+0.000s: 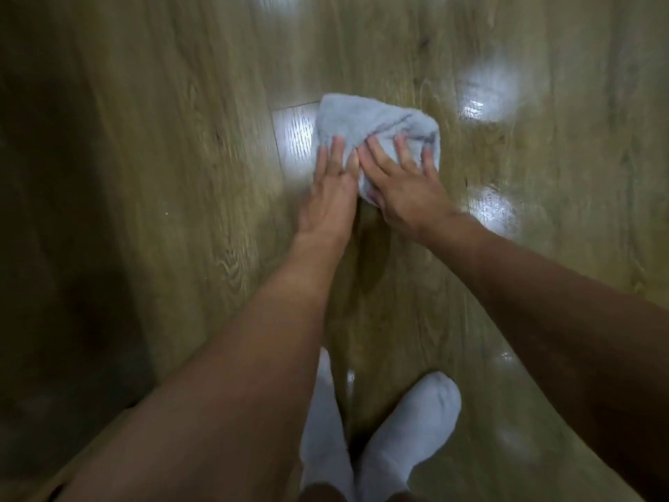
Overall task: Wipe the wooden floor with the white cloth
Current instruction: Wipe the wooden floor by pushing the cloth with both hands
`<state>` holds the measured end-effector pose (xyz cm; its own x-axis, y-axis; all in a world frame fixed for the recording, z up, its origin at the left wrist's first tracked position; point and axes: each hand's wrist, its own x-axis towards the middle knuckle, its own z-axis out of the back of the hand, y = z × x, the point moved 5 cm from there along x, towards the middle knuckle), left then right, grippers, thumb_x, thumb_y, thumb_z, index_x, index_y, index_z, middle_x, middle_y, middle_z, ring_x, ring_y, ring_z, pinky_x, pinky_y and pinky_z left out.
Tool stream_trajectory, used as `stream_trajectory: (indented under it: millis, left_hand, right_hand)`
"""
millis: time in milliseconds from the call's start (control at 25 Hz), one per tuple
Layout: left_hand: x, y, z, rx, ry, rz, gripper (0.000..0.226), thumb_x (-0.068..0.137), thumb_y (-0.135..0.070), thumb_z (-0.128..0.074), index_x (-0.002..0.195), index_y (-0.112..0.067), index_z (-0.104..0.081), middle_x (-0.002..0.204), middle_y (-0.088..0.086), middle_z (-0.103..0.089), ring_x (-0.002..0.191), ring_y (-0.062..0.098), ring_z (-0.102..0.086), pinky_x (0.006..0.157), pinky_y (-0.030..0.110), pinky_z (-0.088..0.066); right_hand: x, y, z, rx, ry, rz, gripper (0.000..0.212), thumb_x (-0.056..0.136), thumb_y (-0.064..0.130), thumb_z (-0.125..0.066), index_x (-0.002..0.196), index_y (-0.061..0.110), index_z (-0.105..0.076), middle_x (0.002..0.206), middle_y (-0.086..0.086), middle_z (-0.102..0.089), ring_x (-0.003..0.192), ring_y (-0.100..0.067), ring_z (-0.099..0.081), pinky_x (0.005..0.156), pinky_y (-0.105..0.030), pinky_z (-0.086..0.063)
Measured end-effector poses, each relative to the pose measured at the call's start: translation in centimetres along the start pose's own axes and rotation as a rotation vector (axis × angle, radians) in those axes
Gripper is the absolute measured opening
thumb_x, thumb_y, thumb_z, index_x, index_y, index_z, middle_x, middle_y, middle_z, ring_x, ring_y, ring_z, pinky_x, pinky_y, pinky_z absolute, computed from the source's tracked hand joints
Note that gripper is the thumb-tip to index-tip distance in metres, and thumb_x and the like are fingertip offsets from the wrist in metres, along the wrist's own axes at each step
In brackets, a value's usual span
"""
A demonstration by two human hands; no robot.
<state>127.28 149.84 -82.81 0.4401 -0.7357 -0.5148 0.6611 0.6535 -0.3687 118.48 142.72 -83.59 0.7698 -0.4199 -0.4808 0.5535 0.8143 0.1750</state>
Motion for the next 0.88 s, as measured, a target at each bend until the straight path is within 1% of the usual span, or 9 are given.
stream_trajectory:
  millis: [40, 120, 200, 360, 440, 520, 640, 720, 880]
  left_hand:
    - [1.2, 1.4, 1.1, -0.008, -0.031, 0.041, 0.052, 0.104, -0.017, -0.026, 0.153, -0.021, -0.009, 0.161, -0.001, 0.001, 0.148, 0.018, 0.003, 0.118, 0.036, -0.014]
    - [2.5, 3.5, 2.6, 0.109, -0.086, 0.056, 0.051, 0.103, -0.013, -0.025, 0.152, -0.023, -0.014, 0.161, -0.002, -0.004, 0.149, 0.018, -0.004, 0.115, 0.036, -0.022]
    - [1.8, 4.0, 2.7, 0.135, -0.081, 0.036, 0.052, 0.102, -0.01, -0.026, 0.152, -0.022, -0.015, 0.161, -0.001, -0.003, 0.149, 0.02, -0.004, 0.113, 0.036, -0.027]
    - [-6.8, 4.9, -0.8, 0.063, 0.095, 0.071, 0.054, 0.101, -0.008, -0.025, 0.152, -0.02, -0.009, 0.161, 0.003, 0.009, 0.148, 0.023, 0.007, 0.119, 0.033, -0.015]
    - [-10.2, 6.3, -1.2, 0.102, 0.183, 0.095, 0.055, 0.102, -0.01, -0.024, 0.153, -0.022, -0.005, 0.16, 0.002, 0.013, 0.148, 0.021, 0.01, 0.12, 0.033, -0.012]
    - [-9.6, 8.0, 0.0, 0.089, 0.151, 0.138, 0.054, 0.103, -0.015, -0.026, 0.153, -0.022, -0.006, 0.161, 0.001, 0.01, 0.148, 0.021, 0.007, 0.118, 0.037, -0.015]
    - [-6.4, 10.8, 3.1, -0.039, 0.037, 0.28, 0.049, 0.104, -0.023, -0.023, 0.152, -0.018, -0.013, 0.161, 0.004, -0.002, 0.148, 0.027, -0.007, 0.116, 0.045, -0.018]
    - [-5.8, 12.4, 4.0, -0.035, 0.0, 0.35, 0.048, 0.105, -0.022, -0.018, 0.152, -0.016, -0.013, 0.161, 0.007, -0.005, 0.147, 0.029, -0.012, 0.116, 0.043, -0.018]
    - [-10.6, 12.1, 0.1, 0.111, 0.048, 0.319, 0.055, 0.102, -0.006, -0.023, 0.152, -0.012, 0.0, 0.16, 0.011, 0.01, 0.148, 0.029, 0.004, 0.118, 0.038, -0.017]
  right_hand:
    - [1.9, 1.0, 0.4, 0.042, -0.005, 0.002, 0.06, 0.101, 0.035, -0.031, 0.153, 0.023, -0.004, 0.162, 0.004, -0.001, 0.147, -0.034, 0.004, 0.112, -0.06, 0.003]
    - [4.1, 2.9, 1.2, 0.1, -0.008, 0.008, 0.059, 0.102, 0.03, -0.031, 0.153, 0.023, -0.003, 0.162, 0.004, 0.002, 0.147, -0.035, 0.007, 0.112, -0.06, 0.007]
    - [2.8, 4.1, 1.3, 0.111, -0.002, -0.001, 0.061, 0.102, 0.027, -0.033, 0.153, 0.023, 0.0, 0.161, 0.005, 0.006, 0.147, -0.033, 0.009, 0.114, -0.058, 0.007]
    - [-5.6, 7.5, -0.7, -0.012, 0.14, 0.078, 0.063, 0.103, 0.027, -0.029, 0.151, 0.025, 0.011, 0.16, 0.004, 0.015, 0.147, -0.03, 0.012, 0.116, -0.056, 0.005]
    - [-7.5, 9.1, -1.4, -0.042, 0.182, 0.121, 0.061, 0.102, 0.029, -0.026, 0.151, 0.026, 0.011, 0.16, 0.005, 0.016, 0.147, -0.028, 0.013, 0.116, -0.056, 0.005]
    - [-5.3, 10.6, -1.3, -0.03, 0.179, 0.145, 0.061, 0.102, 0.031, -0.027, 0.152, 0.026, 0.008, 0.16, 0.006, 0.012, 0.147, -0.029, 0.011, 0.115, -0.058, 0.003]
    - [0.7, 13.7, -0.8, 0.001, 0.129, 0.165, 0.063, 0.101, 0.027, -0.032, 0.152, 0.025, 0.005, 0.161, 0.006, 0.011, 0.146, -0.032, 0.012, 0.113, -0.061, 0.005]
    - [2.1, 15.0, -0.6, -0.008, 0.118, 0.162, 0.064, 0.1, 0.026, -0.033, 0.152, 0.025, 0.005, 0.161, 0.006, 0.011, 0.146, -0.032, 0.013, 0.114, -0.062, 0.005]
    - [-3.9, 14.9, -2.9, -0.073, 0.109, 0.224, 0.067, 0.101, 0.027, -0.033, 0.151, 0.028, 0.011, 0.16, 0.008, 0.013, 0.147, -0.03, 0.013, 0.115, -0.057, 0.005]
